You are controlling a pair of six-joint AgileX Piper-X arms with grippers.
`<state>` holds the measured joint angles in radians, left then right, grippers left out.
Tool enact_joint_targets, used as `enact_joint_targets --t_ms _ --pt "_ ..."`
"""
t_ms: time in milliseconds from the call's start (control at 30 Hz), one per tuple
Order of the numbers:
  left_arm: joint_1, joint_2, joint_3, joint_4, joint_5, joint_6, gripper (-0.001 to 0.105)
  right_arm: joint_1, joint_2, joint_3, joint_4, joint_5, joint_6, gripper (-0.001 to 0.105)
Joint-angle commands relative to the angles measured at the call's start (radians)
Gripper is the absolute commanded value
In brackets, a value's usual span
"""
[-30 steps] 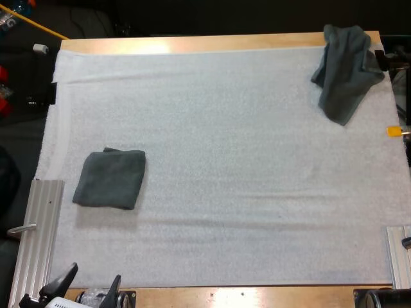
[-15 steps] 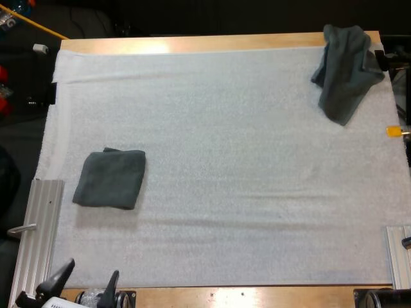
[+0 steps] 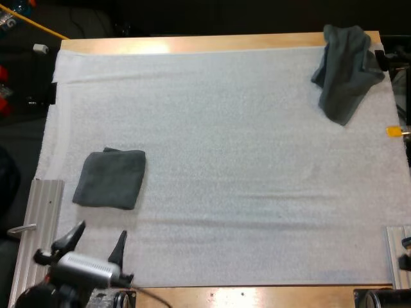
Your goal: Pick towel from pile, fold and stack
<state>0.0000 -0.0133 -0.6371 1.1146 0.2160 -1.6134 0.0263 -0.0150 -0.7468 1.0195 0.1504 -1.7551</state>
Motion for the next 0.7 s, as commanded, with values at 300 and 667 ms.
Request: enact_joint_targets --t_ms 300,667 --pt "0.000 -0.136 0.091 -0.052 -0.003 -0.001 0.068 0.002 -0.038 0.181 -0.014 -0.053 0.054 0.067" --pt "0.000 -0.136 0.132 -0.119 -0.001 -0.001 0.068 0.002 -0.036 0.227 -0.005 -0.064 0.054 0.067"
